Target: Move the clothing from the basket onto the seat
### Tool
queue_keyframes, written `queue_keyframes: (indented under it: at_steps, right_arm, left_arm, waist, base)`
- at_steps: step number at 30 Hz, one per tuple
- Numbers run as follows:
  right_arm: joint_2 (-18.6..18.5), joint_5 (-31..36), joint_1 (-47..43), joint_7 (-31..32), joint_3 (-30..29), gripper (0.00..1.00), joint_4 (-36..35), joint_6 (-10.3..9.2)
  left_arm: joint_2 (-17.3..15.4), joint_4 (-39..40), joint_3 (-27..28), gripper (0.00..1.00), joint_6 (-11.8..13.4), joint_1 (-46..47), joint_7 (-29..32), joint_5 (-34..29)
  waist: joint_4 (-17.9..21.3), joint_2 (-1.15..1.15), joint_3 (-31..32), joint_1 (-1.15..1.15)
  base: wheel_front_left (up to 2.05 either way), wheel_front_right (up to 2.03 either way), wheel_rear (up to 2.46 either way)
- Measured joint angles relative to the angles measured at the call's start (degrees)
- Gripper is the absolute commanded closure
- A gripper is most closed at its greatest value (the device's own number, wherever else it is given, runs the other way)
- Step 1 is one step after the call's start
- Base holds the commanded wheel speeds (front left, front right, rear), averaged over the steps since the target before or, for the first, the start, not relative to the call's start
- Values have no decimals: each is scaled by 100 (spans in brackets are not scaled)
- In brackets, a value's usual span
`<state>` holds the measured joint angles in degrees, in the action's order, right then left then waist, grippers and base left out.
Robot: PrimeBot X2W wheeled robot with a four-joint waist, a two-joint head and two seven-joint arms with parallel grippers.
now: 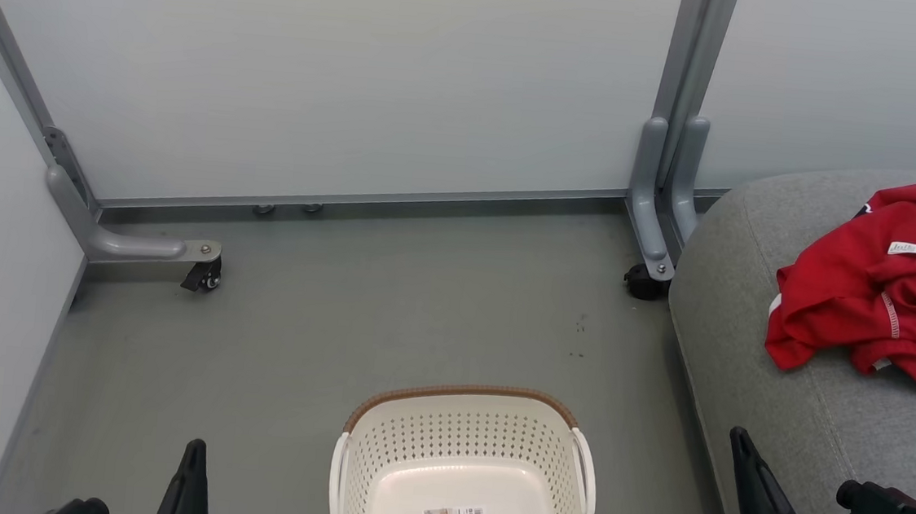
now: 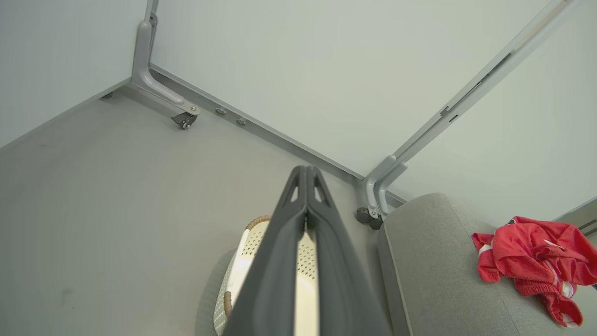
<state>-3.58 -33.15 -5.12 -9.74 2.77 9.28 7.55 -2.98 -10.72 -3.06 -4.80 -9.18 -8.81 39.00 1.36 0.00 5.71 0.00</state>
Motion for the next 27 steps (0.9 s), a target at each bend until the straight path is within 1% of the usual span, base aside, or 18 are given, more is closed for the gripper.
queue_keyframes:
  at_steps: [7,8,27]
  right_arm:
    - [-19,-651,113,125,-53,100,45,0]
    - [-30,-837,133,172,-68,100,63,0]
    - [-59,-2319,386,502,-220,100,171,-2]
  left_arm:
    - [-3,-37,93,100,-24,155,138,547]
    - [-4,-44,114,100,-27,197,179,731]
    - [-13,-112,316,100,-82,556,534,2012]
  waist:
    - [-10,0,-41,0]
    - [-12,0,-54,0]
    - [-38,0,-164,0]
  base:
    - [0,0,0]
    - [0,0,0]
    - [0,0,0]
